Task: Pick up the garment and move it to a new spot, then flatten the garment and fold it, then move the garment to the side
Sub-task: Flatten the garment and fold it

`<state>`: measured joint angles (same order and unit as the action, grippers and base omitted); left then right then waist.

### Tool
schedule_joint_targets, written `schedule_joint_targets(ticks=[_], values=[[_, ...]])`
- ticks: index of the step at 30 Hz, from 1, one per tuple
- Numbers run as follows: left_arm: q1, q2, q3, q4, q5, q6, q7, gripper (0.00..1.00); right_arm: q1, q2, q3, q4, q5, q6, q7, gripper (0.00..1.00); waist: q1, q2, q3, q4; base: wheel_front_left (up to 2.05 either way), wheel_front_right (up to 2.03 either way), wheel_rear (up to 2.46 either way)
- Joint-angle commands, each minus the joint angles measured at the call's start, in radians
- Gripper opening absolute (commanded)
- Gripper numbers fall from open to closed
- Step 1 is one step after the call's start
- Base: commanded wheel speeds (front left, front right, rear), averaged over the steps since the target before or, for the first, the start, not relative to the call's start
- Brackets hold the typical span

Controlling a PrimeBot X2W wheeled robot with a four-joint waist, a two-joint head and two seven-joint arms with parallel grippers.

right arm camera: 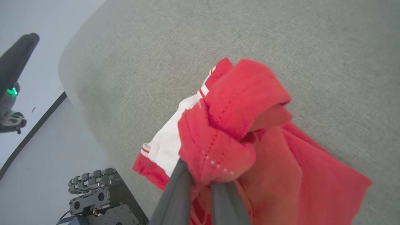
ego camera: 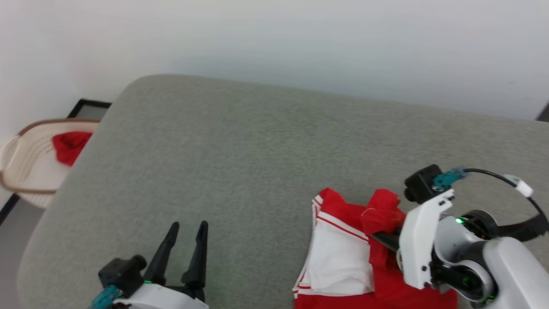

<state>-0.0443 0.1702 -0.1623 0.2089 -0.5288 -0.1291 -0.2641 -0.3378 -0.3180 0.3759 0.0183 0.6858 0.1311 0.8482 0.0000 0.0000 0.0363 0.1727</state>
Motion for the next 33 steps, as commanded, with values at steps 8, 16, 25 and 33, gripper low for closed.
schedule_joint_targets(ticks=[8,16,25,33], values=[[-0.054,-0.022,-0.040,0.021,-0.011,-0.002,0.001,1.00,-0.100,0.041,0.095,0.212,-0.018,-0.001,-0.109,0.00,0.0000,0.0000,0.041,0.107,0.00,0.00,0.00],[-0.063,-0.026,-0.036,0.029,-0.008,-0.002,0.001,1.00,-0.179,0.070,0.175,0.367,0.012,-0.001,-0.177,0.39,0.0000,0.0000,0.056,0.107,0.00,0.00,0.00],[-0.044,-0.014,-0.017,0.029,0.004,-0.002,0.001,1.00,-0.237,0.038,0.280,0.344,0.084,-0.001,-0.207,1.00,0.0000,0.0000,0.036,0.048,0.00,0.00,0.00],[-0.020,0.004,-0.001,0.019,0.011,-0.002,0.001,1.00,-0.223,-0.034,0.295,0.241,0.110,-0.001,-0.271,1.00,0.0000,0.0000,0.007,-0.040,0.00,0.00,0.00]])
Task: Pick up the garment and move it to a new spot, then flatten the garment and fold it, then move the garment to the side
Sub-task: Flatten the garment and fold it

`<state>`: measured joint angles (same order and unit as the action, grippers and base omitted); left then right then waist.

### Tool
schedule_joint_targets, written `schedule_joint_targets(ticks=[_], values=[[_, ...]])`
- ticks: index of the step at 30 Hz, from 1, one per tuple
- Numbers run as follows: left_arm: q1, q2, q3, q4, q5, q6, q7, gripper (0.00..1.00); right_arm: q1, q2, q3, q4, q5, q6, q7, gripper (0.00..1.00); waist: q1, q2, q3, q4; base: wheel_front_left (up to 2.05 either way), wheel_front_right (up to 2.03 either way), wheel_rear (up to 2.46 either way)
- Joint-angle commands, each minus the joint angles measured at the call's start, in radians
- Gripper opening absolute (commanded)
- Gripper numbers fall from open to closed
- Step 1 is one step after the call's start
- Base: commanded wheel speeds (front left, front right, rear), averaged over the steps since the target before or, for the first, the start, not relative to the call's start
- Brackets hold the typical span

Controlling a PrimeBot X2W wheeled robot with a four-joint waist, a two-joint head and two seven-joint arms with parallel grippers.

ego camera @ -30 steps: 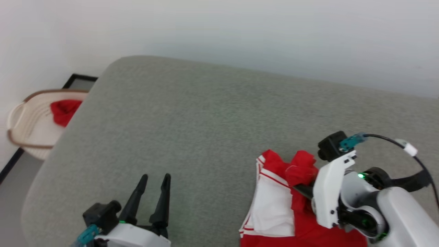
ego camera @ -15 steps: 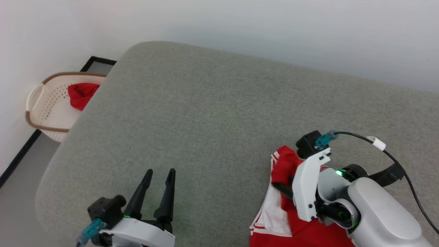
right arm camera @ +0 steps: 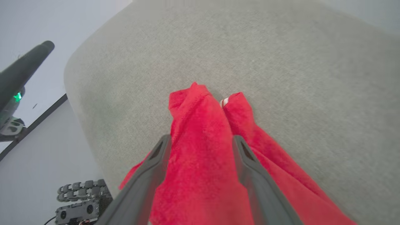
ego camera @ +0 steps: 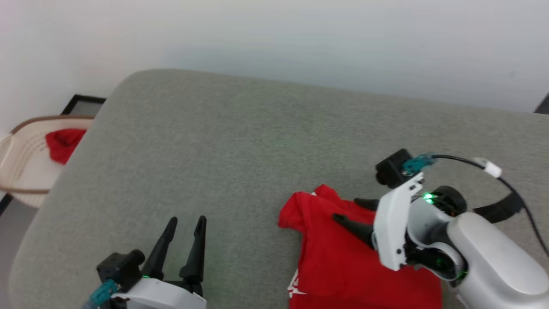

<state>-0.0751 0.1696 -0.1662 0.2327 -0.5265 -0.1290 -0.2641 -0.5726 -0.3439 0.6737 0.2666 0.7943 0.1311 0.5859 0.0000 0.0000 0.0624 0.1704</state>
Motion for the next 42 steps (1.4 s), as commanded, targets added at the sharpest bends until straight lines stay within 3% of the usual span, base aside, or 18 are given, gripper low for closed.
schedule_joint_targets(ticks=[1,13,22,31,42], values=[[0.015,0.008,0.008,-0.005,0.008,-0.002,0.001,1.00,0.019,-0.022,-0.006,-0.016,-0.005,-0.001,-0.023,1.00,0.0000,0.0000,-0.024,-0.051,0.00,0.00,0.00],[0.070,0.036,0.062,-0.024,0.033,-0.002,0.001,1.00,0.159,-0.145,-0.142,-0.062,-0.098,-0.001,-0.361,1.00,0.0000,0.0000,-0.074,-0.188,0.00,0.00,0.00],[0.093,0.058,0.084,-0.028,0.027,-0.002,0.001,1.00,0.319,-0.181,-0.307,-0.033,-0.158,-0.001,-0.581,1.00,0.0000,0.0000,-0.092,-0.227,0.00,0.00,0.00],[0.122,0.069,0.131,-0.037,0.044,-0.002,0.001,1.00,0.482,-0.163,-0.473,-0.045,-0.157,-0.001,-0.677,1.00,0.0000,0.0000,-0.108,-0.236,0.00,0.00,0.00],[0.134,0.075,0.168,-0.054,0.054,-0.002,0.001,1.00,0.584,-0.120,-0.584,-0.101,-0.198,-0.001,-0.668,1.00,0.0000,0.0000,-0.119,-0.228,0.00,0.00,0.00]])
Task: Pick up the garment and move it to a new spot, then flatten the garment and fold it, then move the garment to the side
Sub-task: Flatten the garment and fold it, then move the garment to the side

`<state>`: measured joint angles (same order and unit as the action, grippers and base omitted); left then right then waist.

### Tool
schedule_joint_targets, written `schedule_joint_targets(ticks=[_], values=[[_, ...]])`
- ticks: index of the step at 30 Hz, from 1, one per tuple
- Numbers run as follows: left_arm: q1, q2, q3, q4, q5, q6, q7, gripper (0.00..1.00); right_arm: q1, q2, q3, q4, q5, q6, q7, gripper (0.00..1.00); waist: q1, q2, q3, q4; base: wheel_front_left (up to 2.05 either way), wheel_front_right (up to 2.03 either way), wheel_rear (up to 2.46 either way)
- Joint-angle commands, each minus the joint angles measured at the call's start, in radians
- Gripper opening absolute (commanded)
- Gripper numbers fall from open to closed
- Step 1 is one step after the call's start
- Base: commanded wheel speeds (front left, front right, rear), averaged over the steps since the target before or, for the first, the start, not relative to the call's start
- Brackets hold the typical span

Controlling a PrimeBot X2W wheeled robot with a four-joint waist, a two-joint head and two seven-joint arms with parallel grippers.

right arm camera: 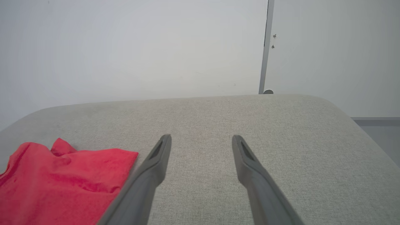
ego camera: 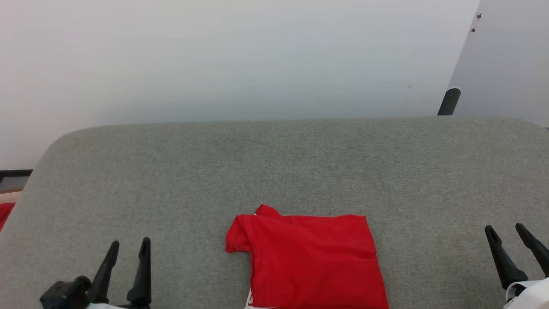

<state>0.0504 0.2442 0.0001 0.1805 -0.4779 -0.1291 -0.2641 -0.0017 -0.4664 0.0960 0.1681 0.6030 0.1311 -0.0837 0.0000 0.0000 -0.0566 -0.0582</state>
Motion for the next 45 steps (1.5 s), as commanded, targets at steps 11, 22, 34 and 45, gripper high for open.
schedule_joint_targets(ticks=[11,22,34,45], values=[[-0.001,-0.003,-0.008,0.000,0.013,-0.002,0.001,1.00,0.034,0.050,-0.039,-0.046,-0.053,-0.001,0.049,1.00,0.0000,0.0000,-0.002,0.008,0.00,0.00,0.00],[-0.019,0.012,-0.001,0.011,0.021,-0.002,0.001,1.00,-0.015,0.058,0.039,-0.054,-0.061,-0.001,0.098,1.00,0.0000,0.0000,-0.007,0.090,0.00,0.00,0.00],[-0.001,0.000,0.025,0.006,0.043,0.001,0.001,1.00,-0.092,0.046,0.155,0.002,-0.039,-0.001,0.164,1.00,0.0000,0.0000,-0.014,0.189,0.00,0.00,0.00],[-0.029,-0.012,-0.014,0.005,0.043,0.000,0.002,1.00,-0.169,-0.015,0.224,0.038,0.004,-0.001,0.443,1.00,0.0000,0.0000,0.056,0.202,0.00,0.00,0.00]])
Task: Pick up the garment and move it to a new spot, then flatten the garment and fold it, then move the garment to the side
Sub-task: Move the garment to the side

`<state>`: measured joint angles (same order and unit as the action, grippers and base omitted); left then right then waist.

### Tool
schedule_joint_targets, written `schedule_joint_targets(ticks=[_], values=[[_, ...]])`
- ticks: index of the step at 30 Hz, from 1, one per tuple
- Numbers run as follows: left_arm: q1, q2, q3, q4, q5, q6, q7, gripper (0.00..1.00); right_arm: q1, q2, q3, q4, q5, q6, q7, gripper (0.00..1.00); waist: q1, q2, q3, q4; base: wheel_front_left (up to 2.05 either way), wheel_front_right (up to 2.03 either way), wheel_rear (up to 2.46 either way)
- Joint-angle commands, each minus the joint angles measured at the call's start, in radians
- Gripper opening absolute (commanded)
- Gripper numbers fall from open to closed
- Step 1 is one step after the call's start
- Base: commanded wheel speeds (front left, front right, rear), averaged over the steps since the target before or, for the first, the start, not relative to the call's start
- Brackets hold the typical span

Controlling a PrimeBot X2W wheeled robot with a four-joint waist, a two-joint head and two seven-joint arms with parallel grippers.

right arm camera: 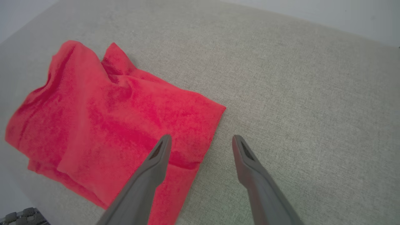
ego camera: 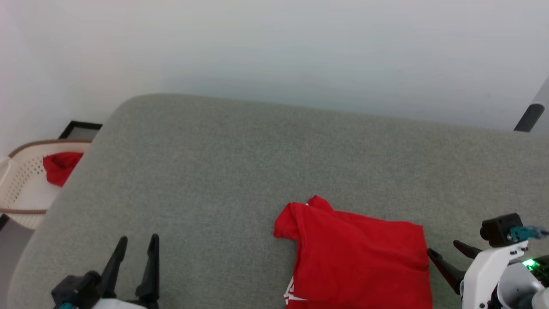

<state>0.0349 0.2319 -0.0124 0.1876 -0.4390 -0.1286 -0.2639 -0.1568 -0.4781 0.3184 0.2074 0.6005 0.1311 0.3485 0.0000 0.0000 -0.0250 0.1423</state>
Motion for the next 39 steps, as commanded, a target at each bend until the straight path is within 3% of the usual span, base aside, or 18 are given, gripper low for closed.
schedule_joint_targets(ticks=[1,12,22,23,24,39], values=[[-0.022,-0.001,-0.005,-0.003,0.003,-0.001,0.002,1.00,-0.024,-0.006,0.001,0.000,0.009,-0.001,0.033,1.00,0.0000,0.0000,0.038,0.001,0.00,0.00,0.00],[-0.104,-0.015,-0.044,0.013,-0.008,-0.002,0.002,1.00,-0.087,0.034,-0.014,0.041,0.040,-0.001,0.225,1.00,0.0000,0.0000,0.170,0.016,0.00,0.00,0.00],[-0.135,-0.021,-0.048,0.020,-0.010,-0.002,0.002,1.00,-0.094,0.088,0.003,0.125,0.040,-0.001,0.341,0.96,0.0000,0.0000,0.213,0.036,0.00,0.00,0.00],[-0.136,-0.022,-0.048,0.021,-0.011,-0.002,0.002,1.00,-0.096,0.090,0.014,0.134,0.042,-0.001,0.351,0.44,0.0000,0.0000,0.214,0.038,0.00,0.00,0.00],[-0.135,-0.023,-0.047,0.021,-0.012,-0.002,0.002,1.00,-0.098,0.095,0.021,0.145,0.048,-0.001,0.359,0.00,0.0000,0.0000,0.215,0.039,0.00,0.00,0.00],[-0.111,-0.036,-0.038,0.028,-0.005,-0.003,0.001,1.00,-0.184,0.027,0.041,0.129,0.082,-0.001,0.367,0.00,0.0000,0.0000,0.170,0.016,0.00,0.00,0.00]])
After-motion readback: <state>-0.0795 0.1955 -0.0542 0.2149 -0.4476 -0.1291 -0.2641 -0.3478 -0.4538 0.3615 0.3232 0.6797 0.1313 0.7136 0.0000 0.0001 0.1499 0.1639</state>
